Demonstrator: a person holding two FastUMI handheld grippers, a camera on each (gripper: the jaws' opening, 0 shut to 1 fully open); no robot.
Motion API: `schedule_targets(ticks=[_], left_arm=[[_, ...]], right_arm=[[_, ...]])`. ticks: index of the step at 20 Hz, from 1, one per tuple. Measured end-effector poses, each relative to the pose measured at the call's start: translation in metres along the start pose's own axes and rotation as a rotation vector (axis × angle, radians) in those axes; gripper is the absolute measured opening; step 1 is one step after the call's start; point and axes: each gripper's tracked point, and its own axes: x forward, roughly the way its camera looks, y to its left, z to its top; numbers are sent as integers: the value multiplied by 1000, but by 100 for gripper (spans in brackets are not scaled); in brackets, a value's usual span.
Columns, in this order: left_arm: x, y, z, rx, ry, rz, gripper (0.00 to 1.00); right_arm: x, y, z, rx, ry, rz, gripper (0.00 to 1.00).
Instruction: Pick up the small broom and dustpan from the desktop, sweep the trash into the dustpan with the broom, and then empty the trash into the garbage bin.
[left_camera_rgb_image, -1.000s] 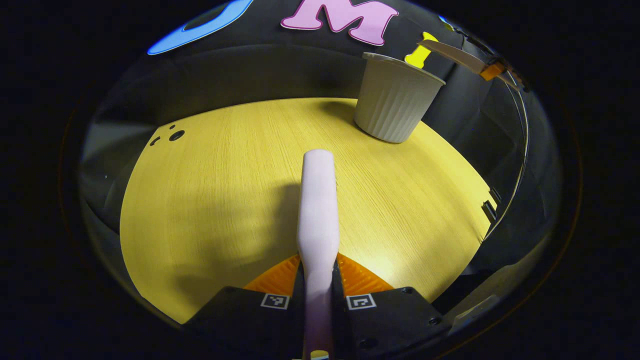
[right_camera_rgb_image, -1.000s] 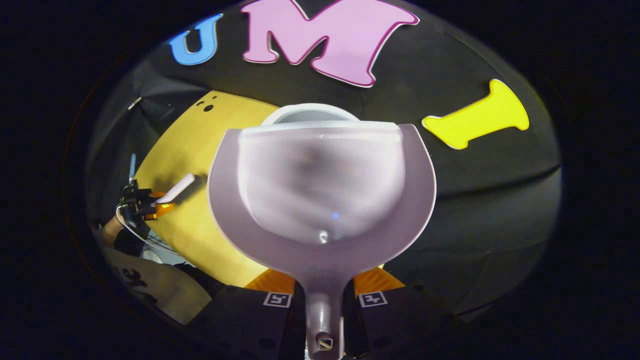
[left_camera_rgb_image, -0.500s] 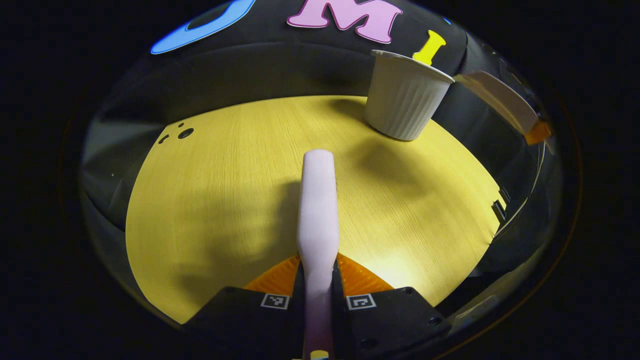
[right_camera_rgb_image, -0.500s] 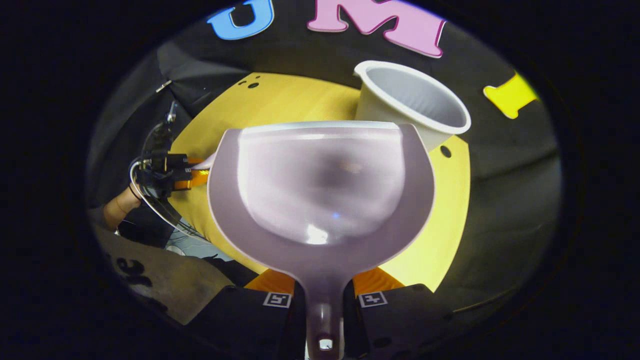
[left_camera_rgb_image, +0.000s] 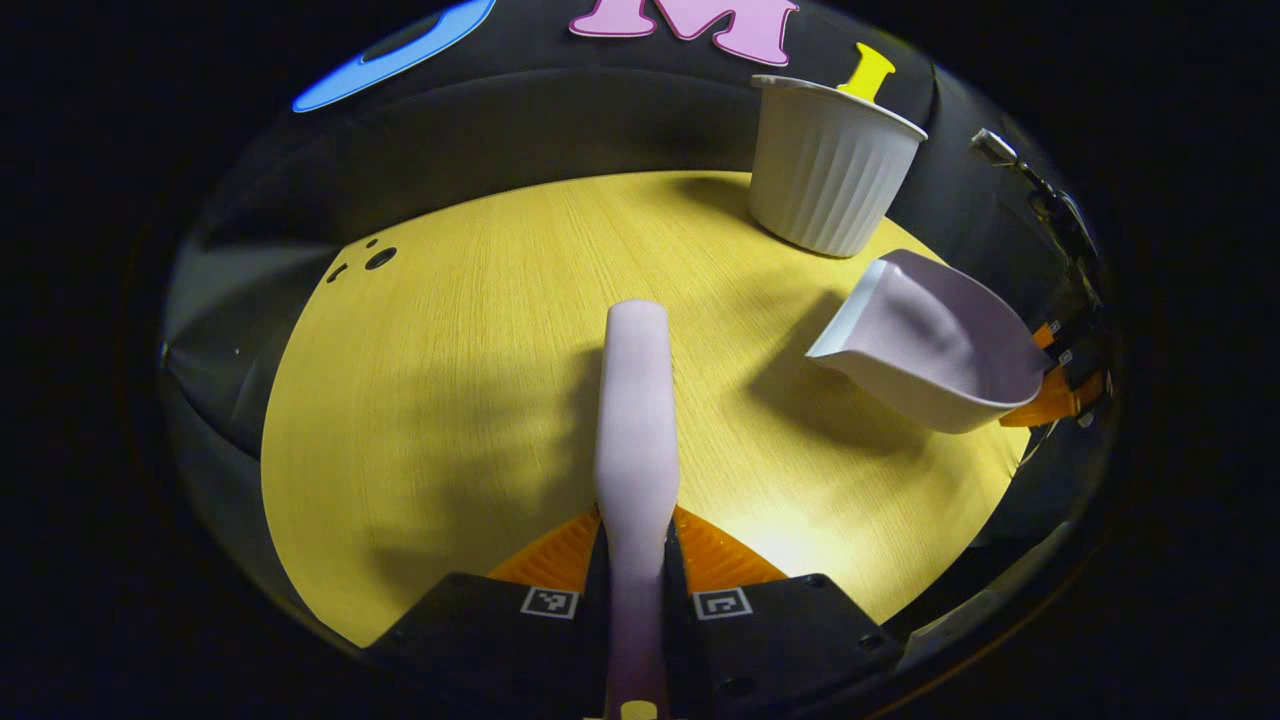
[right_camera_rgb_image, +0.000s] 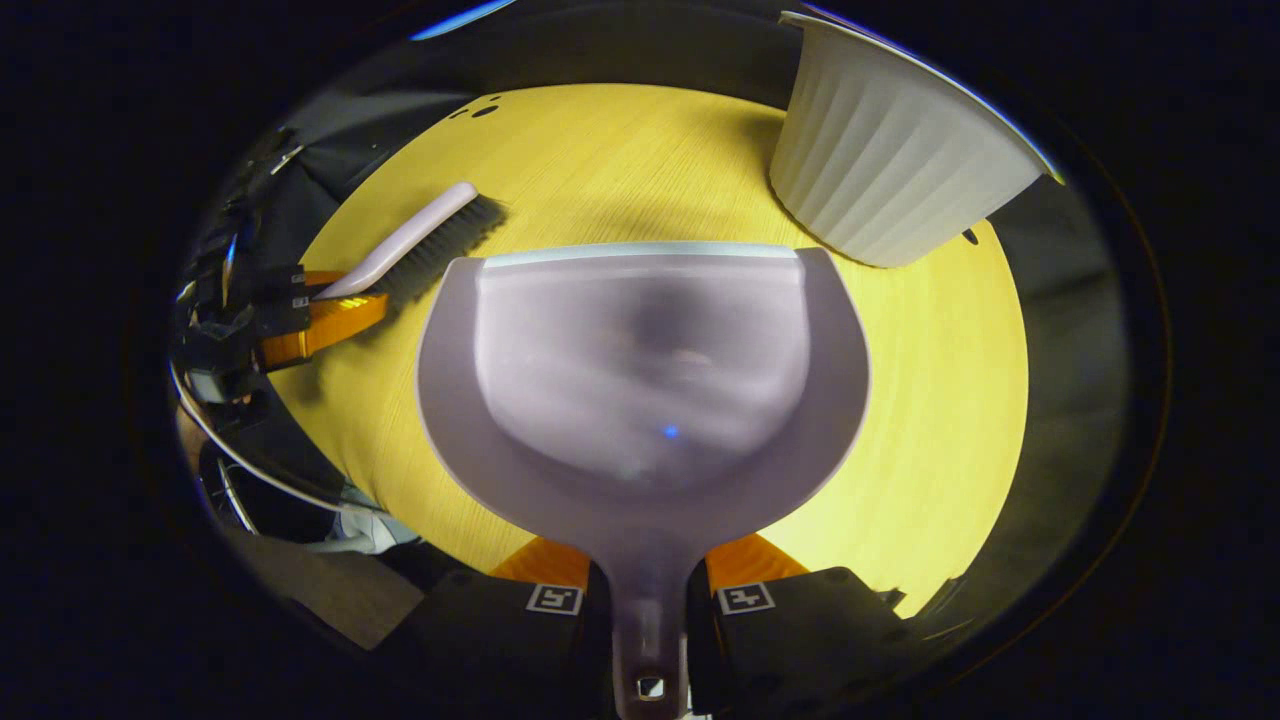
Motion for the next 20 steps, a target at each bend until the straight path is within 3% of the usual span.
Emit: schedule_targets(ticks=[6, 7, 9, 10, 11, 12, 13, 16, 17, 20], left_arm=[[8, 5, -5, -17, 6, 30, 25], [8, 5, -5, -17, 12, 34, 33], [8, 7, -3, -13, 13, 39, 27], [8, 7, -1, -5, 10, 43, 34], [7, 8, 0, 4, 10, 49, 30], [6, 9, 3, 13, 7, 53, 34], [6, 8, 2, 21, 7, 55, 30], [4, 7, 3, 21, 6, 50, 31], [2, 5, 2, 13, 7, 46, 34], [-10, 6, 5, -6, -2, 51, 34]], right_arm=[[31, 0, 6, 20, -12, -67, 35], [33, 1, 5, 25, -7, -68, 35], [38, 5, 5, 36, 15, -58, 35], [42, 6, 5, 40, 19, -55, 35], [46, 8, 1, 45, 27, -49, 35], [46, 12, -2, 57, 27, -38, 43], [44, 12, -2, 69, 31, -30, 36], [41, 12, -3, 55, 28, -26, 43], [36, 13, -9, 55, 34, -20, 38], [21, 15, -11, 54, 34, -3, 40]])
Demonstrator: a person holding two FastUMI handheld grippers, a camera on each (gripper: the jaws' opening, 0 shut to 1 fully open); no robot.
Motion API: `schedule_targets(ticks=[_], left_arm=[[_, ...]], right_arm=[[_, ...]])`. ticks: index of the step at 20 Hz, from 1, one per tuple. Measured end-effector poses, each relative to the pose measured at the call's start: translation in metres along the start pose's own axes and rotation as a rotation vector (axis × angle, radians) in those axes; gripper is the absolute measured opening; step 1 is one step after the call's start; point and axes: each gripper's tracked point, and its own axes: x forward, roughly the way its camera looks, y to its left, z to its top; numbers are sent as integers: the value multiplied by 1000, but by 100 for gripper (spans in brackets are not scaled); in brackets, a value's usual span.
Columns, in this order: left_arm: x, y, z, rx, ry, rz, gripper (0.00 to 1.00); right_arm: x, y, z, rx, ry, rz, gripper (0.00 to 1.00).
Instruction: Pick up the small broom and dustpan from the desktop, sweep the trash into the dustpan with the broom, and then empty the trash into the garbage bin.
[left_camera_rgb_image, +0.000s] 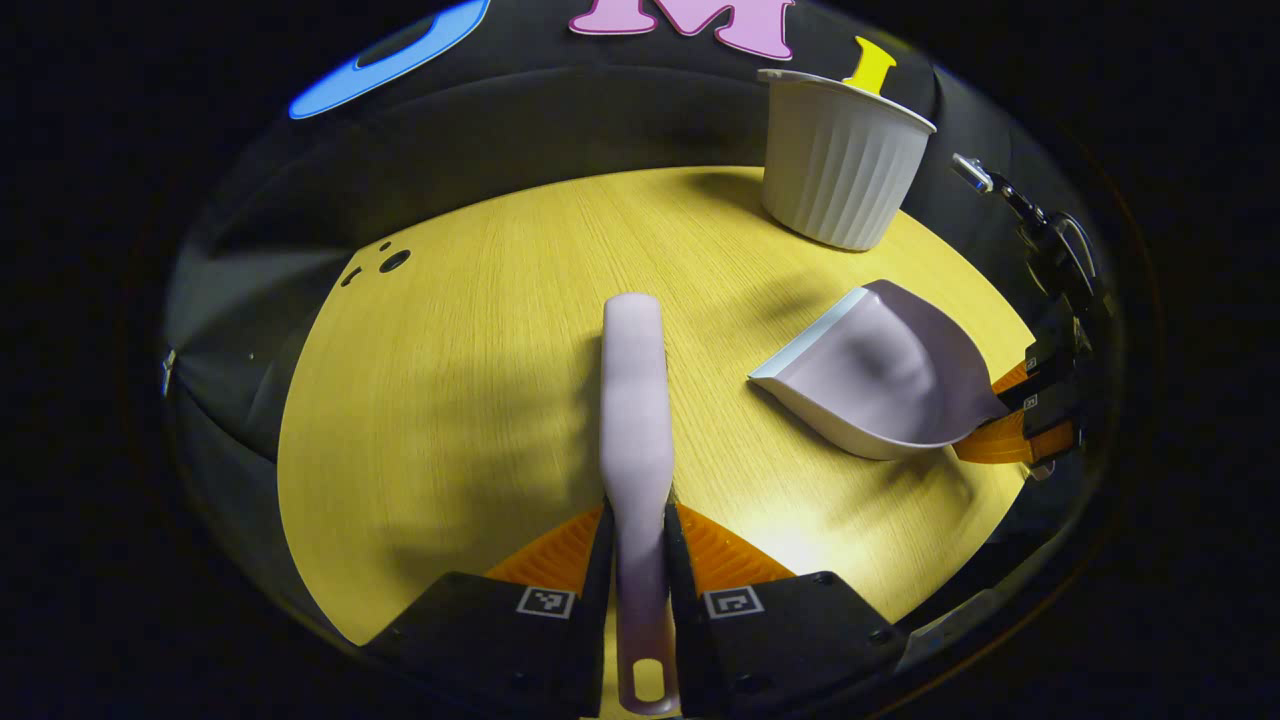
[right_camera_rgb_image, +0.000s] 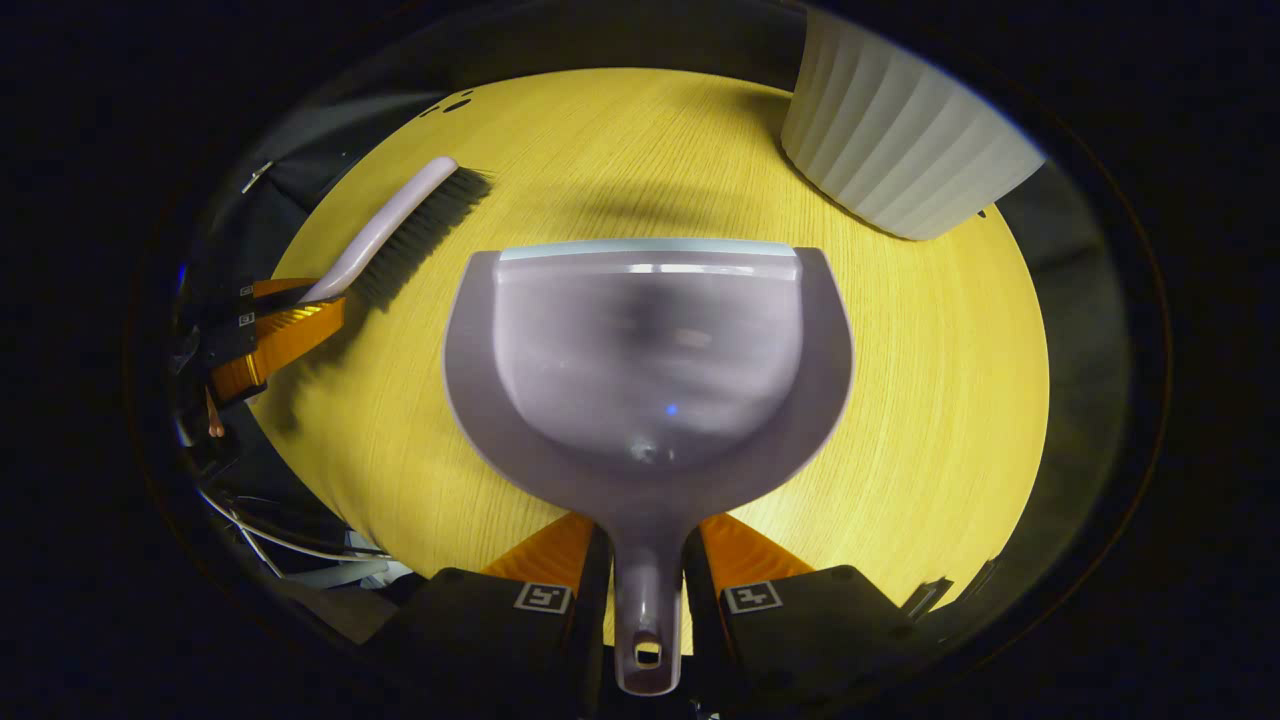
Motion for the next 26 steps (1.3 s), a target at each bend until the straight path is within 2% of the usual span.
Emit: schedule_targets(ticks=[1, 2, 3, 7, 8, 9, 10, 11, 14, 18, 19, 20, 23, 25, 26], left_arm=[[-5, 2, 1, -5, -7, 1, 34], [-11, 4, 4, -9, -15, 4, 33], [-20, 5, 7, -14, -26, 6, 34], [-64, 7, 37, -32, -118, 13, 33], [-75, 5, 47, -41, -153, 9, 33], [-88, 2, 60, -53, -193, 4, 31], [-101, 1, 73, -65, -239, 4, 33], [-115, 1, 87, -76, -293, 11, 33], [-155, 4, 125, -83, -478, 44, 33], [-196, -9, 153, -75, -648, 32, 33], [-203, -10, 157, -74, -671, 30, 33], [-210, -10, 161, -74, -691, 45, 32], [-221, -13, 168, -61, -724, 61, 33], [-224, -16, 170, -44, -734, 60, 33], [-225, -17, 171, -37, -734, 59, 33]], right_arm=[[-9, -1, -1, -6, -3, 6, 40], [-20, -2, -1, -12, -13, 9, 35], [-32, -2, 1, -11, -32, 18, 40], [-88, -7, 22, 12, -159, 38, 40], [-101, -6, 31, 20, -209, 42, 46], [-115, -5, 40, 30, -268, 45, 39], [-129, -2, 52, 32, -335, 51, 46], [-145, -1, 64, 34, -413, 51, 37], [-194, 2, 103, -4, -669, 28, 37], [-250, 7, 130, -19, -938, -15, 37], [-262, 8, 134, -27, -974, -26, 46], [-271, 10, 135, -42, -998, -31, 36], [-287, 7, 135, -97, -1053, -72, 36], [-293, 13, 138, -116, -1070, -69, 38], [-295, 16, 140, -123, -1065, -65, 35]])
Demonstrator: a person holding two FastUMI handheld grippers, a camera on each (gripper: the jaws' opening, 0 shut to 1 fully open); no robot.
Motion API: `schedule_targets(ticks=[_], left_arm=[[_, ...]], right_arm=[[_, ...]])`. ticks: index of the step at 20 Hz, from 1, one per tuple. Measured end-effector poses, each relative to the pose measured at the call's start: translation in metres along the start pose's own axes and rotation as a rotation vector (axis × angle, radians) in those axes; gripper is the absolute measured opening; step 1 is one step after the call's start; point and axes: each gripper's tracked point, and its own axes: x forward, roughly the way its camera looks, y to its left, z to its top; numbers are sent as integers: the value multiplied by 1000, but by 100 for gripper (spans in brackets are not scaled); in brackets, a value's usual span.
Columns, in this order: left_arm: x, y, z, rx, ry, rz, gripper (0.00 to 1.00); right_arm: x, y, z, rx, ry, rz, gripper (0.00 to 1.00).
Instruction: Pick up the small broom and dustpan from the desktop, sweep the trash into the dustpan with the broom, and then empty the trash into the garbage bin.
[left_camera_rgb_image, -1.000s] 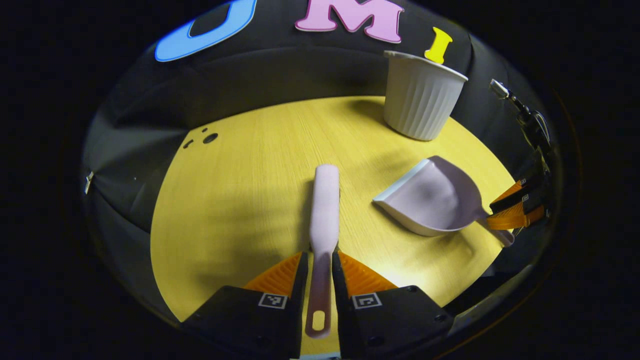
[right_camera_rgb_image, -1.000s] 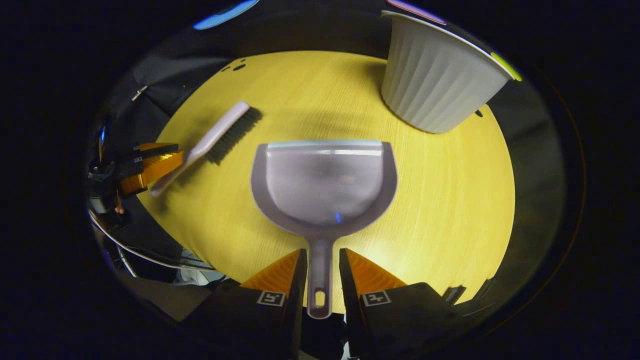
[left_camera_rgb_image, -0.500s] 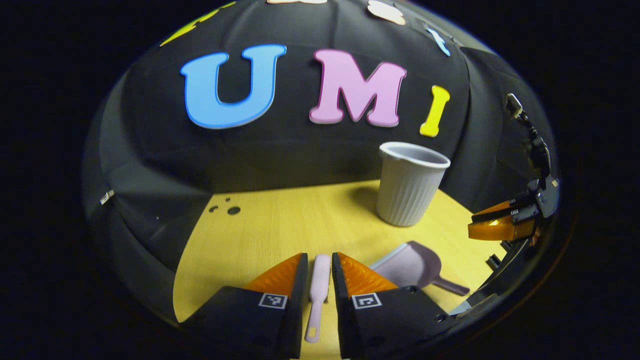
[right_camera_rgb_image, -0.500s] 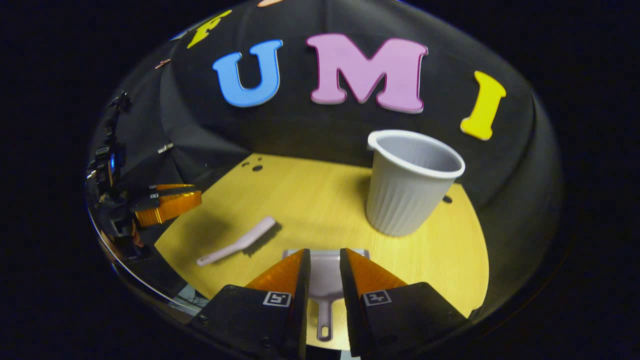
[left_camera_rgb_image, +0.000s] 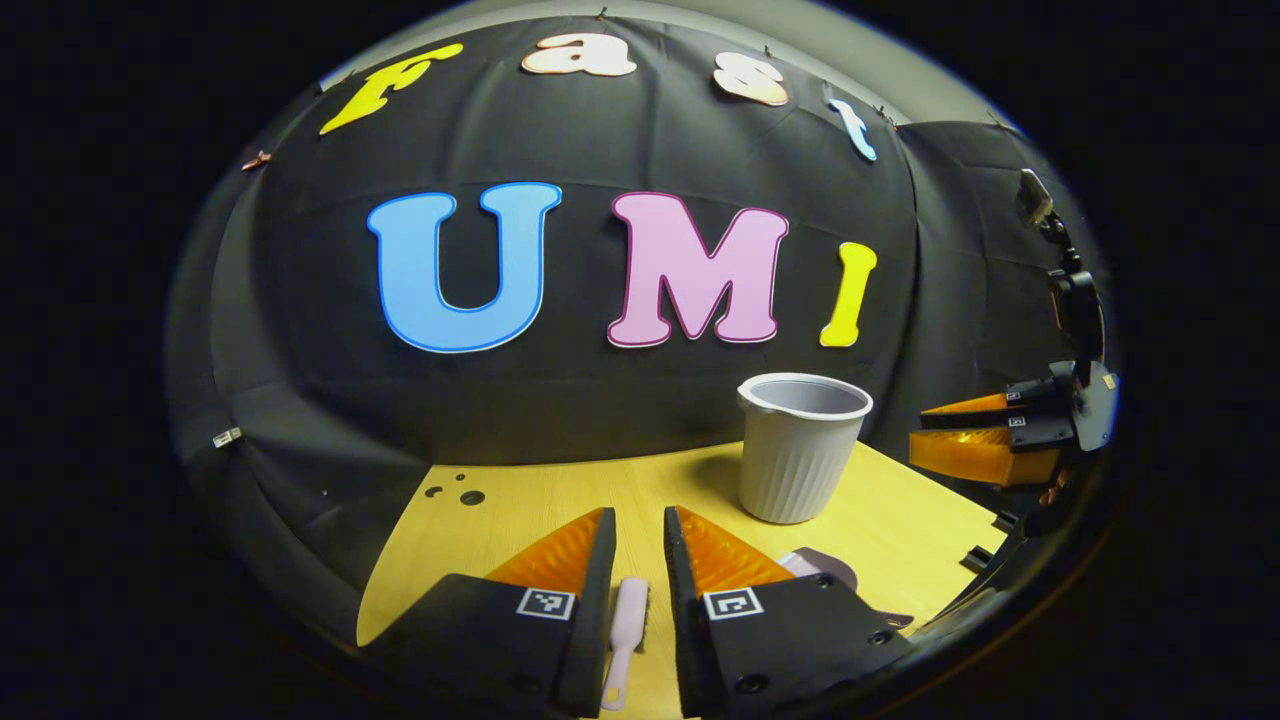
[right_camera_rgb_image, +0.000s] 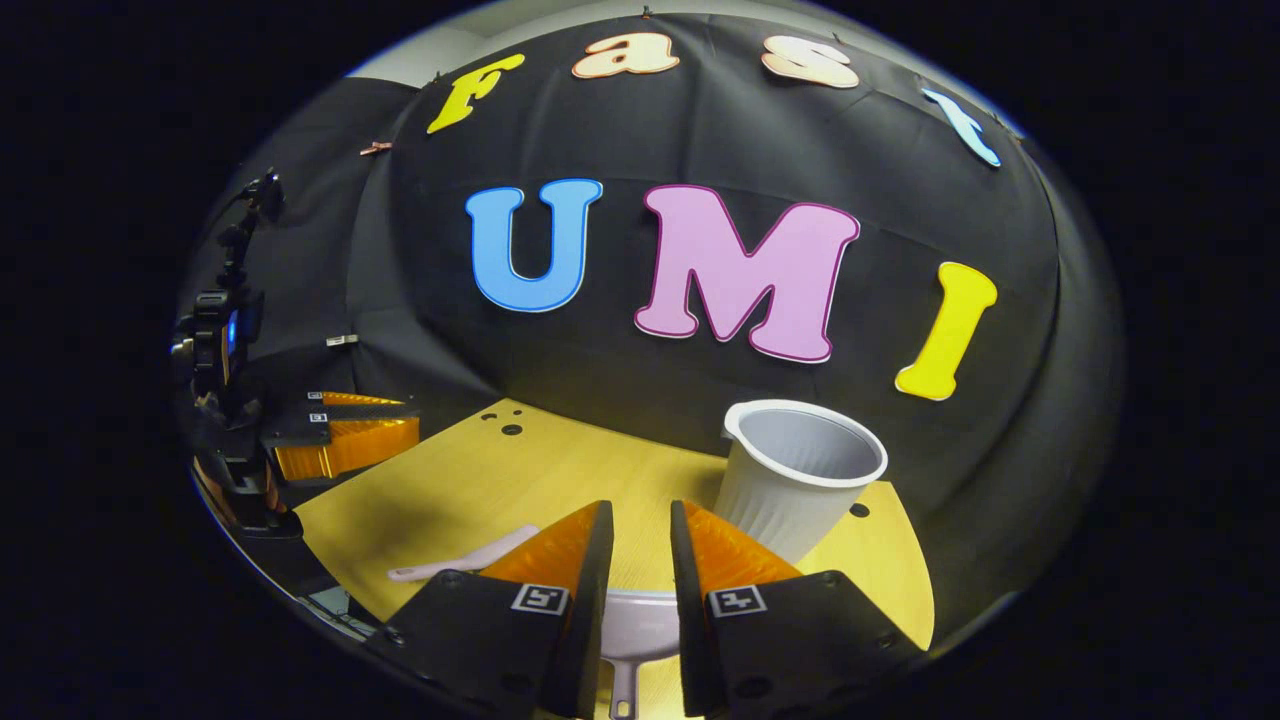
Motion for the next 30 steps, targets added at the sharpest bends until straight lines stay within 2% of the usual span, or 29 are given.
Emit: schedule_targets(ticks=[8, 14, 22, 30], left_arm=[[5, -2, -6, 9, 31, -14, 33], [11, 2, -7, 2, 30, -38, 33], [14, -2, -5, 13, 33, -51, 33], [9, -21, -6, 16, 36, -4, 33]], right_arm=[[8, 8, 2, 18, 18, 31, 36], [17, 6, 7, 93, 23, -12, 36], [21, 2, 10, 87, 25, -30, 36], [19, -2, 2, 82, 21, 10, 36]])
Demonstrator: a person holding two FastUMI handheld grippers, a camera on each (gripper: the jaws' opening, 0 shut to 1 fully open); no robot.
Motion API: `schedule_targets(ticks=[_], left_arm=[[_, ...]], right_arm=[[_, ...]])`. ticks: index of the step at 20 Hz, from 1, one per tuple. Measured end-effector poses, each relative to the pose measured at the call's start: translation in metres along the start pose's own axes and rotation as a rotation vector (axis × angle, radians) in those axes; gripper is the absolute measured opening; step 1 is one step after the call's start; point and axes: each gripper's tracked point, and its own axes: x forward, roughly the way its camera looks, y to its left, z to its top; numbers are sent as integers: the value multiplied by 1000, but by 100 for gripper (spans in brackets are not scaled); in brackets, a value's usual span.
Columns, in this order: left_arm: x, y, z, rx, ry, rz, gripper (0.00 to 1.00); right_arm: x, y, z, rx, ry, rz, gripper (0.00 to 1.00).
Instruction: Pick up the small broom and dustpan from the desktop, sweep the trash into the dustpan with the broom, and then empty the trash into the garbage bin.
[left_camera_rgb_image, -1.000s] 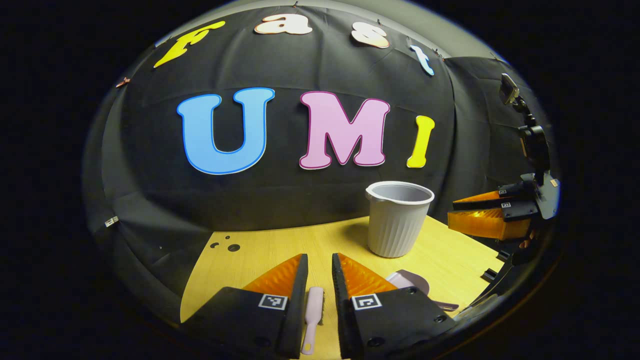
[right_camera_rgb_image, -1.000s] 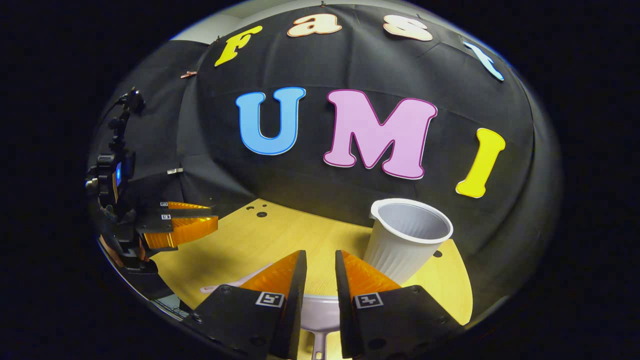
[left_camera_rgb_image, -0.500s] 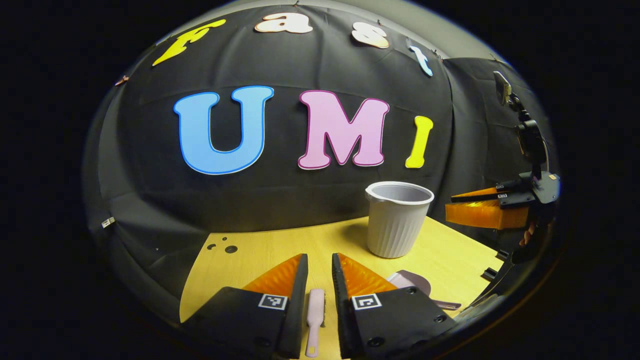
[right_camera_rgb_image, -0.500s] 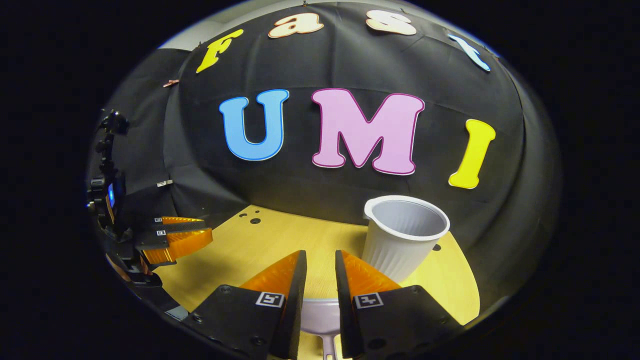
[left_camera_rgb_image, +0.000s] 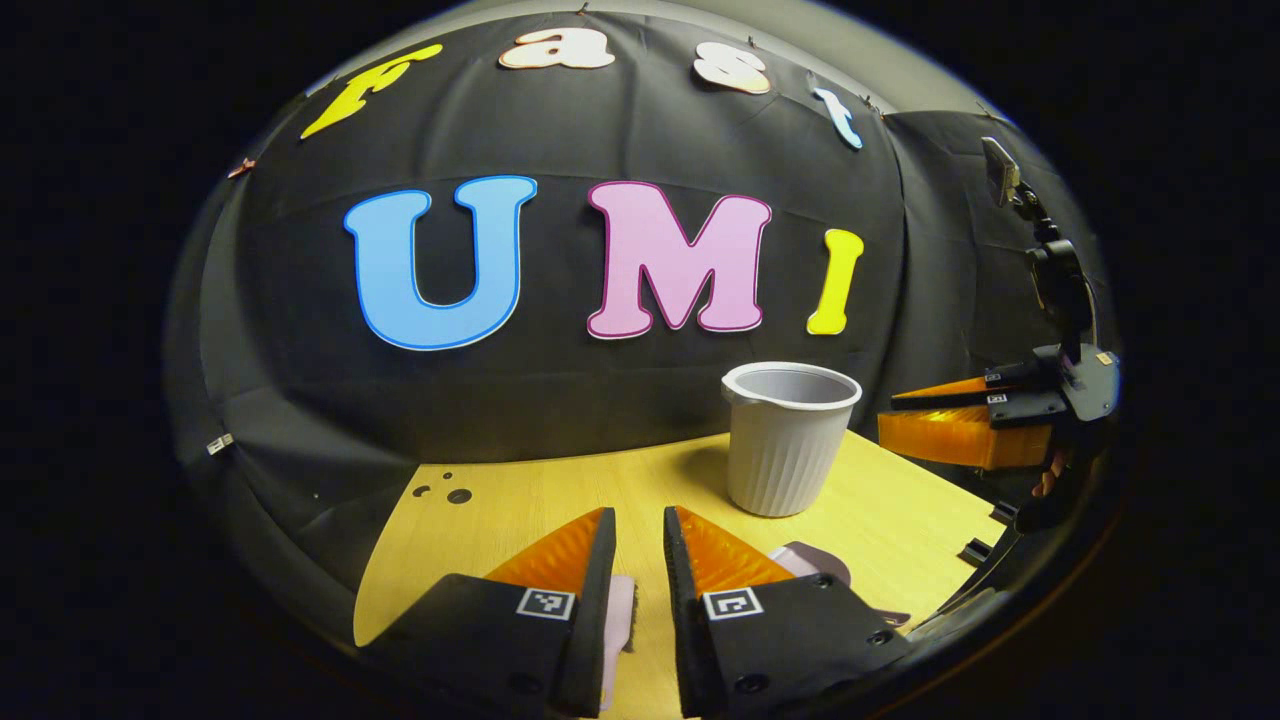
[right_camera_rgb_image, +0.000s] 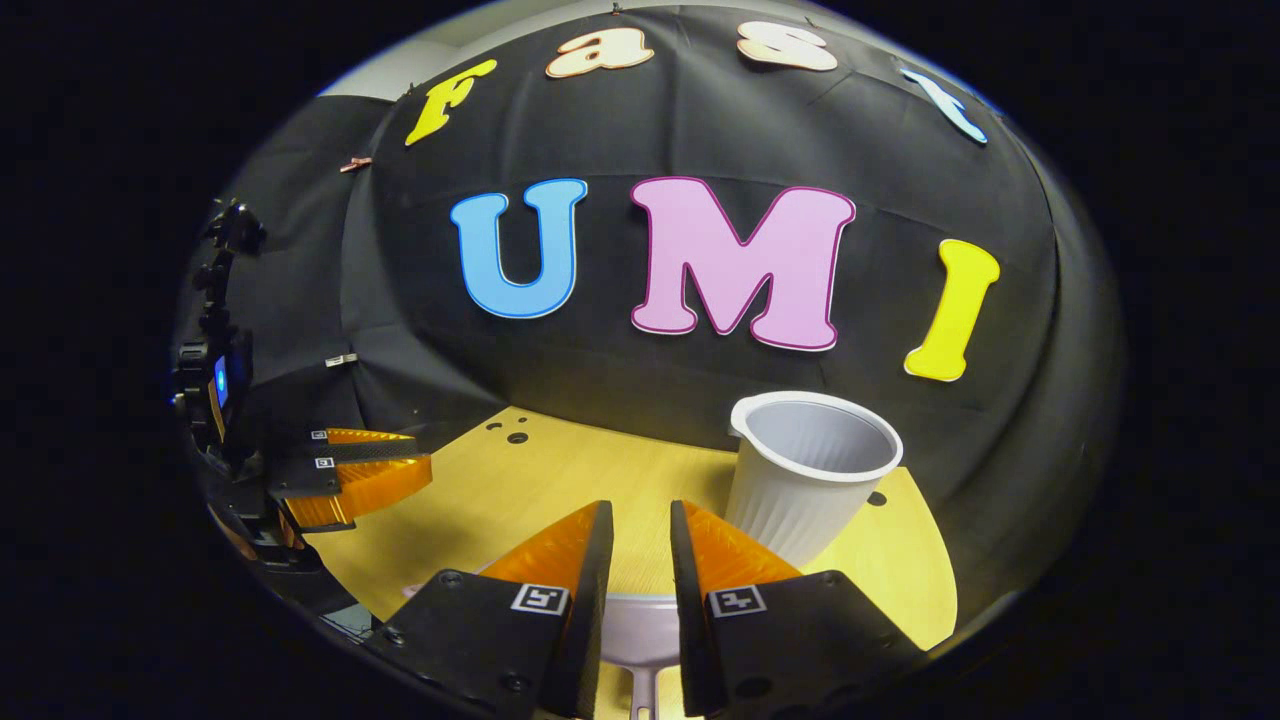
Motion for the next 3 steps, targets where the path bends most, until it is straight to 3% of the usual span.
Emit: schedule_targets(ticks=[3], left_arm=[[-2, -7, -3, 2, 5, 20, 33]], right_arm=[[-4, -6, -8, 9, 2, 19, 36]])
